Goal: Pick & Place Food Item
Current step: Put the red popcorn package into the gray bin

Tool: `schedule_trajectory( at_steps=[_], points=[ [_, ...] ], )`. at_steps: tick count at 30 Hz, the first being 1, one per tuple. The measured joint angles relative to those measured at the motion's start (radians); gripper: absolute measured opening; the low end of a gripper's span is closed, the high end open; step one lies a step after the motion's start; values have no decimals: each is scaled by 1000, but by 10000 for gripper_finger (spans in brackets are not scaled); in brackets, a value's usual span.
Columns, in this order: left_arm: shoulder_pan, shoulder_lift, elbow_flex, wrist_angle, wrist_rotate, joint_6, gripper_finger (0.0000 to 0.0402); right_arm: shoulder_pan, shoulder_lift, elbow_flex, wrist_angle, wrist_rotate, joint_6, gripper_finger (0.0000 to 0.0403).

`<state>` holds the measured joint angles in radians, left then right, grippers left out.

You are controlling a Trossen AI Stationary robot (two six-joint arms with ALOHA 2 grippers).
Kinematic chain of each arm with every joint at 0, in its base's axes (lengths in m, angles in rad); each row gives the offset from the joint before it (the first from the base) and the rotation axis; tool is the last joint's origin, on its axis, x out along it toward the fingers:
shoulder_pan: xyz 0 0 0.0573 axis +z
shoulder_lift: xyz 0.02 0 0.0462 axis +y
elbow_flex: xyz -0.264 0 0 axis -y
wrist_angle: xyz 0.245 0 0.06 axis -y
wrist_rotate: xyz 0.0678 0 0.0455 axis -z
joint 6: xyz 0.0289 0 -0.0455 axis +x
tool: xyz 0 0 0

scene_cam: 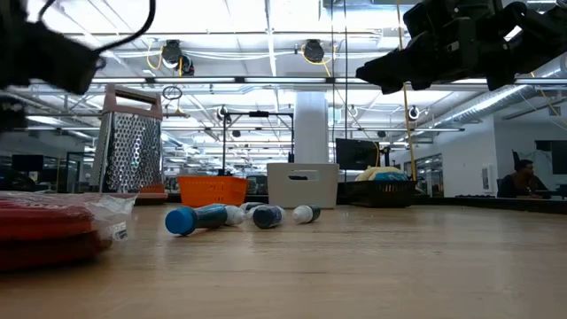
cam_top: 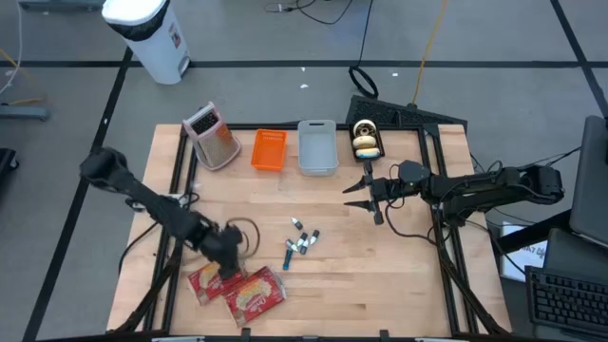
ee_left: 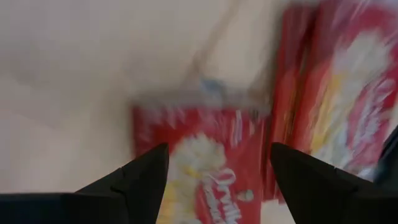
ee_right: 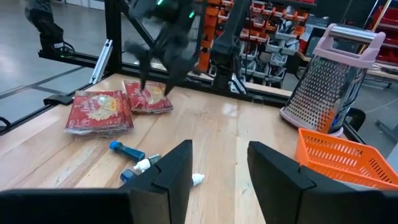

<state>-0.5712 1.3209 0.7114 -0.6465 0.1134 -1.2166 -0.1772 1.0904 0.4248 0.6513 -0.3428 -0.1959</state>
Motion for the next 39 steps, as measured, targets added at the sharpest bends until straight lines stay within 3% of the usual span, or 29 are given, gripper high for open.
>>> schedule_trajectory(
  at_steps=[5, 14, 18, 26, 28, 35, 39],
  points=[
    [-66, 146, 8, -27, 70, -131, 282, 0, 0, 0, -6, -1, 0, 146],
    [-94, 187, 7, -37, -46, -147, 271, 0, 0, 0, -11, 0, 27, 146],
    [-93, 187, 4, -43, -48, -137, 209, 0, 0, 0, -11, 0, 27, 146],
    [-69, 156, 0, -47, -31, -112, 28, 0, 0, 0, -12, 0, 24, 146],
    [-59, 120, -3, -46, -37, -122, 9, 0, 0, 0, -12, 1, 24, 146],
    [-49, -33, -5, -47, -254, -126, 3, 0, 0, 0, -13, 1, 38, 146],
    [-48, -102, -4, -47, -429, -80, 2, 1, 0, 0, -13, 1, 66, 146]
  ],
)
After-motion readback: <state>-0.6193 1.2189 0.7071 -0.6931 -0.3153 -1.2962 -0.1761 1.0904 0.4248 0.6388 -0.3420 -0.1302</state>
